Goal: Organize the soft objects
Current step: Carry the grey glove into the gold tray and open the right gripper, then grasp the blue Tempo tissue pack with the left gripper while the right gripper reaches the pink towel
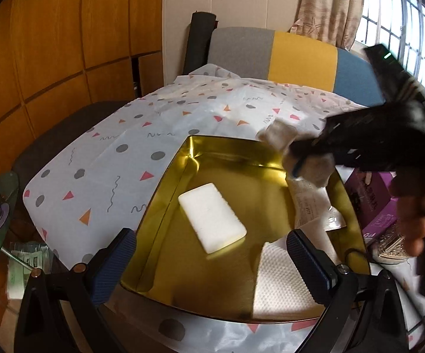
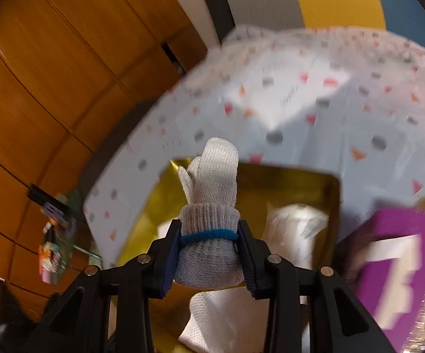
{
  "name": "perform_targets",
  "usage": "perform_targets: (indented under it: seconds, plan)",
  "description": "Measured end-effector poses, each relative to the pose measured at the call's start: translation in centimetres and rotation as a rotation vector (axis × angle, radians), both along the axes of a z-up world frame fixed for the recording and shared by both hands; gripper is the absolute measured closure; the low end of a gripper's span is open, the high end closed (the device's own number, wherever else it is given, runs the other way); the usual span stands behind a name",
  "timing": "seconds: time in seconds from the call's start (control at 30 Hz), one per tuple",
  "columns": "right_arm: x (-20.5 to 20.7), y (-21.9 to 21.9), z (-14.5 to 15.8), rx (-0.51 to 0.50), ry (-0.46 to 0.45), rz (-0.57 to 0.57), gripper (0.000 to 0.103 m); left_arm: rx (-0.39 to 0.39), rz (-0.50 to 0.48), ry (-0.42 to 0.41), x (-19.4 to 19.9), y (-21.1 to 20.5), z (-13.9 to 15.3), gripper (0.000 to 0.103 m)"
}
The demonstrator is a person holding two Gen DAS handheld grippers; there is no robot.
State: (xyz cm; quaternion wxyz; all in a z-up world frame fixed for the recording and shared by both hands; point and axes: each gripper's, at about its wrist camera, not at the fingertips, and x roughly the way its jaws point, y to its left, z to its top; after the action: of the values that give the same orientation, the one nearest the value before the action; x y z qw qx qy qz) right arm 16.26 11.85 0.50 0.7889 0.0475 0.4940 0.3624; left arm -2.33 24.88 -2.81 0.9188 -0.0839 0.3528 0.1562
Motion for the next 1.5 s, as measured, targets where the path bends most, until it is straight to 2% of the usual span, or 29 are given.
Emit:
perform_targets:
  seconds: [0.13, 0.3, 0.43, 0.67, 0.87, 1.07, 1.23, 1.5]
  plan:
    - [0.8, 1.8, -3.6, -0.043, 0.059, -0.018, 0.065, -0.01, 0.012, 0.009, 0.0, 0.5, -0.4, 0.0]
    - [1.3, 1.9, -5.3, -0.07, 0.111, -0.033, 0.061, -0.012, 0.017, 0.01, 0.0, 0.7, -0.5, 0.0]
    - [1.3, 1.5, -5.3, -0.068, 0.11, -0.043, 0.058, -0.012, 0.013, 0.013, 0.0, 0.5, -0.4, 0.0]
    - [-0.3, 0.6, -2.6, -0.067, -0.002, -0.043, 0.058, -0.002, 0.004, 0.004, -0.3, 0.2, 0.1, 0.0]
    - [-3.3, -1.9, 0.9, -0.069, -0.188, -0.067, 0.057, 0.004, -0.015, -0.006, -0.5, -0.6, 0.6, 0.0]
    - [-6.3, -5.3, 3.1, -0.09, -0.342, -0.087, 0.057, 0.019, -0.045, -0.017, -0.8, -1.8, 1.2, 0.0]
    - [-7.9, -8.8, 3.8, -0.096, -0.395, -0.128, 0.057, 0.03, -0.073, -0.021, -1.0, -2.8, 1.5, 0.0]
    - [-9.0, -16.1, 4.1, -0.096, -0.41, -0.241, 0.057, 0.052, -0.143, -0.021, -0.9, -5.2, 1.8, 0.0]
